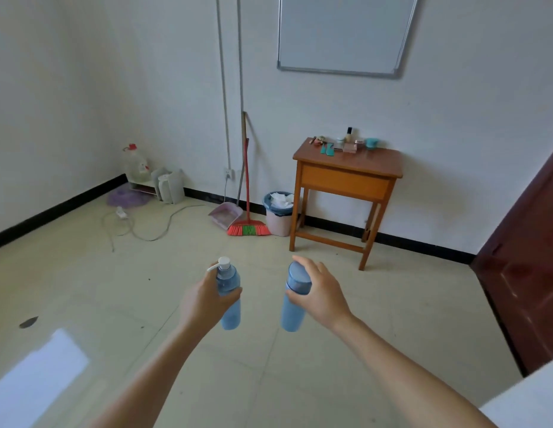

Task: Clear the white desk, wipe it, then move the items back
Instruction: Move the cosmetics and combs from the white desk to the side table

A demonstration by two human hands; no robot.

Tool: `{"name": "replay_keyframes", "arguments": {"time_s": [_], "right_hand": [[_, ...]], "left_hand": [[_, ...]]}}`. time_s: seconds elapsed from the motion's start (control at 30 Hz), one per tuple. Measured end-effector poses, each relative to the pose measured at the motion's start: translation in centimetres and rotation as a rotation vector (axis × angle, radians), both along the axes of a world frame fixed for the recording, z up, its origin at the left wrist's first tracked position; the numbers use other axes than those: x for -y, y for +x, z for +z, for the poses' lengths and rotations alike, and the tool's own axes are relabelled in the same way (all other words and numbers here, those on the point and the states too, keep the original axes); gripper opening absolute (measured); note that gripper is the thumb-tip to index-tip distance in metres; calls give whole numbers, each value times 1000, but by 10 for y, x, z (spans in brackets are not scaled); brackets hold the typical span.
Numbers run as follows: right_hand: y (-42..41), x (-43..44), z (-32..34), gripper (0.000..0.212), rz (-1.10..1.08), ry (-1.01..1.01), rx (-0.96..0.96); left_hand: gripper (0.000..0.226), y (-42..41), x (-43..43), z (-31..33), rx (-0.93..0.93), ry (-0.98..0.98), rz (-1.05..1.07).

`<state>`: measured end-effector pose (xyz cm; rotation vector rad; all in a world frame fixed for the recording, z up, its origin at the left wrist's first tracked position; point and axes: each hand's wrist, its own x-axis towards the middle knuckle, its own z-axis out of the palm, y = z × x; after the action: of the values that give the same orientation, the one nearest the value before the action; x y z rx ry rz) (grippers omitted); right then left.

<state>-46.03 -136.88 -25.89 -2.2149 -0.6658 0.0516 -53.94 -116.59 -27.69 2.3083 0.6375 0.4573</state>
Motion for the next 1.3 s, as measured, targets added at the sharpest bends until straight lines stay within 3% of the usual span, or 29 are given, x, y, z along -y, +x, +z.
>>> {"name": "replay_keyframes", "arguments": {"time_s": [0.33,0.63,0.9,1.07,1.3], "right_hand": [[148,-69,30,64,65,14,118],[244,-133,6,63,62,-52,57],[334,-216,7,62,-117,-43,50],[380,-250,13,60,-283,13,37],[415,-238,-17,61,-424,-24,-73]], "left_hand": [[45,136,-69,30,78,-39,52],[43,224,-143,5,25,-91,53],[46,345,-240,13,63,-74,-130],[34,420,-289,27,112,-78,-262],[37,506,-276,-11,65,-222,-442]]}}
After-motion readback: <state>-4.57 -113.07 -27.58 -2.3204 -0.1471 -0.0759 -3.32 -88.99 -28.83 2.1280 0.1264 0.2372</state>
